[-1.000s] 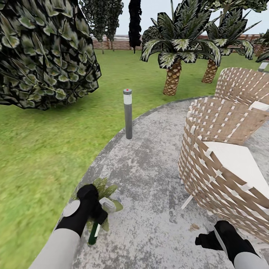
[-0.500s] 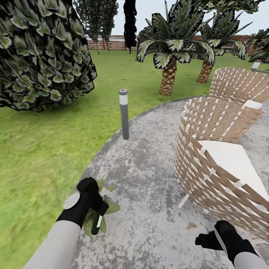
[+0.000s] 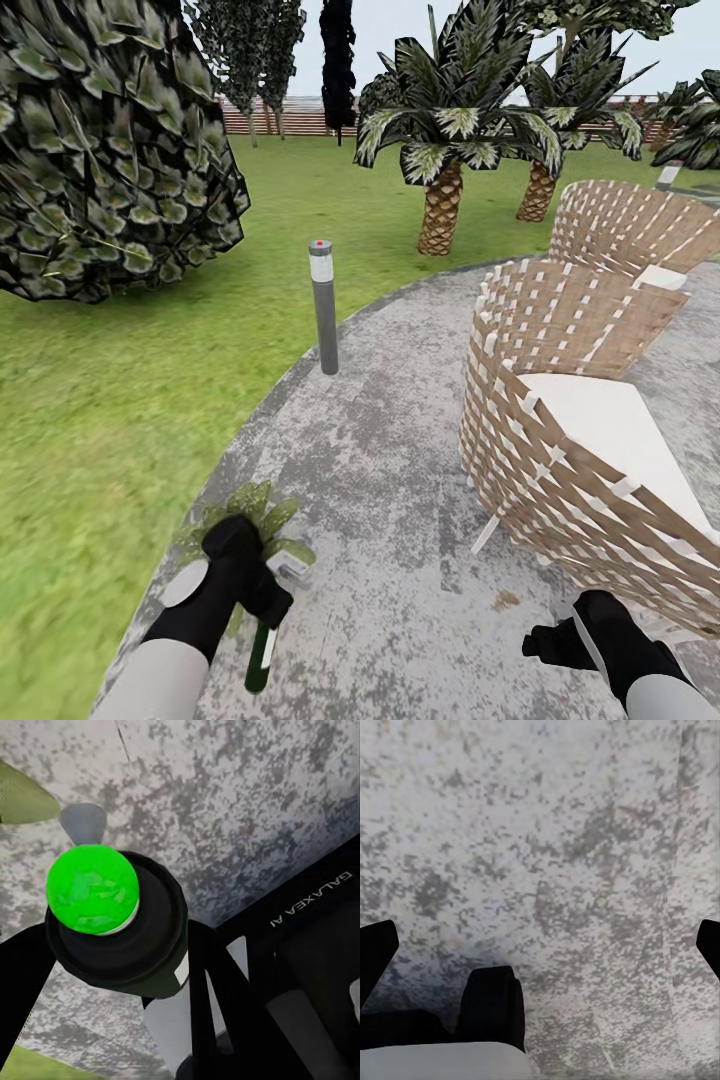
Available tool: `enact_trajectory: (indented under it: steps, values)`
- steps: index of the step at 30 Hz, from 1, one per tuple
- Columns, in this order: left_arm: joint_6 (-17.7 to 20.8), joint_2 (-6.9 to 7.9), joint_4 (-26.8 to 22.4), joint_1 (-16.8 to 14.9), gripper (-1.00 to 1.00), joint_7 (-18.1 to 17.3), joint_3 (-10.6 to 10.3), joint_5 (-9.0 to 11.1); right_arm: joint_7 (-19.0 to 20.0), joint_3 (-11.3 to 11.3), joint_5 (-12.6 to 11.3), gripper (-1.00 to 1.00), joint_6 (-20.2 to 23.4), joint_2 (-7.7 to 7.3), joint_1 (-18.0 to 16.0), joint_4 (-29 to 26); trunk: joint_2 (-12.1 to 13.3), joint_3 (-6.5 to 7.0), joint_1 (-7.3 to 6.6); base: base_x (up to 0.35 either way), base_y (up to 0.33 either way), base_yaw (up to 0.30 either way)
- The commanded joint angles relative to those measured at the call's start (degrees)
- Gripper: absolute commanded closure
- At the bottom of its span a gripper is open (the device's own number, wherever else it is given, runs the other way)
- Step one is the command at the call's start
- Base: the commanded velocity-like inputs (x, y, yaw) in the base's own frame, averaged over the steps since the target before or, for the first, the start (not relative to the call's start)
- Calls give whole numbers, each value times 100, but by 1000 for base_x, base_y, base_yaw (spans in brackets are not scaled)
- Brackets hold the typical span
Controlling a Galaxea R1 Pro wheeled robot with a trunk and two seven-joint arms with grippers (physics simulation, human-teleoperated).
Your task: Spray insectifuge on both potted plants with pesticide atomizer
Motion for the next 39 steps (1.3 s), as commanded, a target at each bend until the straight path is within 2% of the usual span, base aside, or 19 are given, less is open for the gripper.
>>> enact_trajectory:
  steps: [1,5,7,13,17,25,31,39]
  values:
    - [50,-7,-3,-32,100,-60,12,-54,49,-27,60,-100,19,4,-3,-8,-2,-5,-1,0,0,0]
    - [57,-7,1,-643,100,-66,0,-59,49,-27,60,-100,19,4,-3,-8,-2,-5,-1,0,0,0]
    - [59,-7,1,-842,100,-69,-3,-61,49,-27,60,-100,19,4,-3,-8,-2,-5,-1,0,0,0]
    - [59,-6,-1,-1079,100,-63,-13,-88,49,-27,60,-100,19,4,-3,-8,-2,-5,-1,0,0,0]
    - [59,-7,-13,-970,100,-61,-14,-87,45,-27,60,-100,19,4,-3,-12,-2,-5,-1,0,0,7]
    - [51,-9,-23,-153,100,-19,-11,-72,47,-27,60,-100,19,4,-3,-9,-2,-5,-1,0,0,160]
    - [50,-7,-357,-80,100,-37,26,-72,49,-27,60,-100,19,4,-3,-9,-2,-5,-1,0,0,18]
    - [50,-7,-400,-77,100,-44,-7,-79,49,-27,60,-100,19,6,-3,-8,-2,-5,-1,0,0,205]
